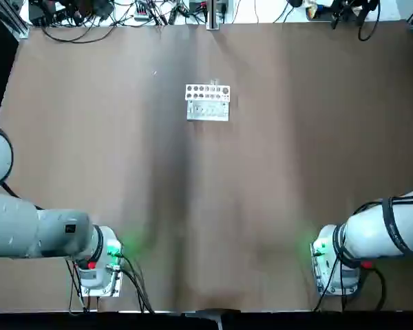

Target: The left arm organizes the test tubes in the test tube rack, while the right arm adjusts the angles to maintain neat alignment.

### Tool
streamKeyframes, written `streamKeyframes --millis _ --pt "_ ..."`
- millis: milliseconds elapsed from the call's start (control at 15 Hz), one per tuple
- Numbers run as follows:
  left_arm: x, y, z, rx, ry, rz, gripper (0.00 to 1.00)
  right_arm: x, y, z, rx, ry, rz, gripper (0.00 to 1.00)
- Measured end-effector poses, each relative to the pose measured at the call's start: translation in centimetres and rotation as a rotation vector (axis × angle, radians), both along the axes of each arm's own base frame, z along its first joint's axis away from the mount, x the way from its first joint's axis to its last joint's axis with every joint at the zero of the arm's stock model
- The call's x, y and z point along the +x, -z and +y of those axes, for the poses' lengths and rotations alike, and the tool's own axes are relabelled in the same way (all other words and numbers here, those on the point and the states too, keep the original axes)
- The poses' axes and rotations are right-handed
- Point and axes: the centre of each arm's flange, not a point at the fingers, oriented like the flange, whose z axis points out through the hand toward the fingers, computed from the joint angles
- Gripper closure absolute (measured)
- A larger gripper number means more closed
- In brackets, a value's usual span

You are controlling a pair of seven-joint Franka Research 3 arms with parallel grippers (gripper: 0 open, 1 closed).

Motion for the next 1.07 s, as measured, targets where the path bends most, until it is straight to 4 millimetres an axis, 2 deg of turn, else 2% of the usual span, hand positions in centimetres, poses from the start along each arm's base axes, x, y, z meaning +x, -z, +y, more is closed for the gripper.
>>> streamKeyframes --millis 400,600,867,1067 --pt "-0.1 -0.1 0.0 0.0 -0.002 -0.001 0.0 0.0 -0.1 0.0 0.0 0.0 -0.003 0.0" --pt "-0.1 1.0 -0.5 0.001 0.003 0.033 0.0 0.0 -0.1 -0.1 0.0 0.001 -0.004 0.0" --pt "0.6 3.3 -3.3 -0.068 0.039 0.091 0.0 0.1 -0.3 -0.2 0.001 0.003 -0.009 0.0" --pt "1.2 5.7 -7.0 -0.142 0.081 0.143 0.0 0.1 -0.4 -0.2 0.001 0.004 -0.015 0.0"
